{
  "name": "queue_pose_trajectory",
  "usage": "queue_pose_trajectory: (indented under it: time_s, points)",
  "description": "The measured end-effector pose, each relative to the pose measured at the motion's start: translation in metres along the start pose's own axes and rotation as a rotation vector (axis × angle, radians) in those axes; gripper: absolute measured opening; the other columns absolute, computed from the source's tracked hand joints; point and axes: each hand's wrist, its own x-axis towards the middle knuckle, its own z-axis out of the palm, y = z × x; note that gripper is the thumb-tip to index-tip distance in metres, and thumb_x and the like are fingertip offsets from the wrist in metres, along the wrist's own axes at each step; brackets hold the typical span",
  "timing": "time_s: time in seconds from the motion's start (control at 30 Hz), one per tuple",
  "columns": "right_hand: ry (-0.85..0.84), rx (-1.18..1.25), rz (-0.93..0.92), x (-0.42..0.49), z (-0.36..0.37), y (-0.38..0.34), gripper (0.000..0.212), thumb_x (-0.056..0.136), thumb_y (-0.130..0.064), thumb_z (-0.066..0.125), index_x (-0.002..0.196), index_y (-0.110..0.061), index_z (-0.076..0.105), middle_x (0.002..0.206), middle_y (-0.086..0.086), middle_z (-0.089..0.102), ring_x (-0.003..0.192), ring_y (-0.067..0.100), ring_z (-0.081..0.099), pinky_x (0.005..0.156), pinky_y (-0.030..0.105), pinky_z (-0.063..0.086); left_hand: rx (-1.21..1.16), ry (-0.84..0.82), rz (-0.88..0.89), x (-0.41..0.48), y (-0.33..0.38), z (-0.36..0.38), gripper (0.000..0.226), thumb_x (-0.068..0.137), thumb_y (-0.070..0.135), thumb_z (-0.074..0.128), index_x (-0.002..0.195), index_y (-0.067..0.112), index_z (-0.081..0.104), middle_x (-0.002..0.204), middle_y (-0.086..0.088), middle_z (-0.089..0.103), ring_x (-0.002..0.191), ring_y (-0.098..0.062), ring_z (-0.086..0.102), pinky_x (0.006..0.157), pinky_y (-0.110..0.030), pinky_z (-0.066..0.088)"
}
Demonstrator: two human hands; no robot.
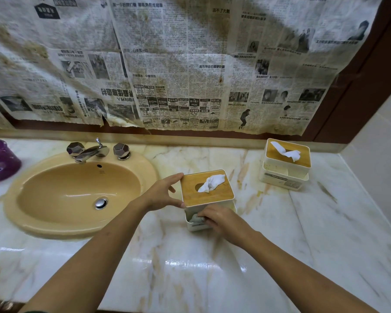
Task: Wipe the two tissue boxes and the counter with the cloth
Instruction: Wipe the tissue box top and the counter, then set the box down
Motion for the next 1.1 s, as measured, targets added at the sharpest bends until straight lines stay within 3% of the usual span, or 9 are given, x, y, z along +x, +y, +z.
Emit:
queue_pose_trajectory:
  time_s: [0.13,0.23,0.4,0.57,0.7,0.83,0.9,1.0,1.1]
  points:
    - [0.204,0.147,0.109,0.003,-0.035,0.001,0.016,0.092,-0.013,0.06,0.105,-0.014,0.069,0.097,-0.004,0.07,0.089,0.008,0.06,0.079,0.017,0.043,0.008,-0.014,-0.011,-0.001,0.001,-0.001,0.112,0.062,0.039,0.091,0.154,0.03,0.027,0.153,0.02,0.032,0.11,-0.01,0.057,0.075,-0.008,0.043]
    - [0.28,0.208,0.14,-0.001,-0.065,0.005,0.017,0.092,-0.011,0.063,0.107,-0.016,0.07,0.099,-0.008,0.07,0.091,0.003,0.061,0.081,0.013,0.045,-0.005,-0.026,-0.023,0.0,0.002,-0.001,0.112,0.064,0.038,0.09,0.154,0.03,0.025,0.154,0.018,0.031,0.116,-0.011,0.054,0.08,-0.013,0.043]
    - [0.218,0.105,0.149,-0.011,-0.099,0.019,0.019,0.092,-0.013,0.063,0.107,-0.02,0.071,0.099,-0.012,0.069,0.093,0.002,0.061,0.08,0.012,0.045,-0.037,-0.012,-0.039,-0.001,0.006,0.005,0.111,0.066,0.036,0.09,0.155,0.028,0.024,0.153,0.015,0.032,0.122,-0.014,0.05,0.084,-0.019,0.042]
    - [0.133,-0.007,0.181,-0.018,-0.073,0.031,0.018,0.089,-0.014,0.065,0.104,-0.022,0.071,0.093,-0.007,0.068,0.086,0.009,0.061,0.078,0.021,0.045,-0.071,0.02,-0.061,-0.002,0.009,0.011,0.112,0.065,0.032,0.091,0.155,0.024,0.025,0.153,0.012,0.034,0.12,-0.017,0.051,0.086,-0.022,0.042]
    - [0.122,0.111,0.246,-0.022,-0.035,0.031,0.015,0.089,-0.014,0.067,0.103,-0.017,0.073,0.091,-0.014,0.063,0.083,0.004,0.057,0.076,0.011,0.038,-0.087,0.015,-0.074,-0.002,0.009,0.012,0.114,0.063,0.032,0.091,0.155,0.026,0.024,0.153,0.012,0.033,0.115,-0.015,0.055,0.085,-0.021,0.044]
    - [0.282,0.248,0.379,-0.02,-0.039,0.031,0.016,0.087,-0.012,0.068,0.097,-0.021,0.075,0.086,-0.006,0.07,0.079,0.004,0.061,0.071,0.015,0.044,-0.086,0.012,-0.076,-0.004,0.011,0.011,0.113,0.064,0.032,0.091,0.155,0.026,0.024,0.152,0.012,0.034,0.111,-0.013,0.058,0.079,-0.016,0.045]
    - [0.345,0.197,0.331,-0.021,-0.045,0.032,0.017,0.087,-0.011,0.068,0.098,-0.021,0.074,0.086,-0.006,0.07,0.08,0.006,0.062,0.072,0.017,0.047,-0.081,0.012,-0.074,-0.003,0.012,0.01,0.113,0.064,0.032,0.091,0.155,0.026,0.024,0.152,0.012,0.034,0.111,-0.013,0.058,0.077,-0.014,0.045]
    - [0.26,0.047,0.192,-0.028,-0.039,0.035,0.018,0.088,-0.014,0.069,0.104,-0.022,0.073,0.092,-0.008,0.071,0.085,0.01,0.061,0.076,0.021,0.048,-0.088,0.006,-0.074,-0.003,0.012,0.01,0.113,0.064,0.032,0.091,0.155,0.025,0.024,0.153,0.013,0.033,0.11,-0.014,0.058,0.074,-0.011,0.045]
    - [0.177,-0.077,0.168,-0.037,-0.02,0.042,0.022,0.085,-0.017,0.069,0.106,-0.023,0.073,0.096,-0.007,0.073,0.088,0.017,0.062,0.076,0.032,0.052,-0.08,0.008,-0.074,-0.004,0.014,0.01,0.113,0.065,0.031,0.091,0.155,0.025,0.024,0.152,0.014,0.033,0.11,-0.014,0.058,0.071,-0.012,0.047]
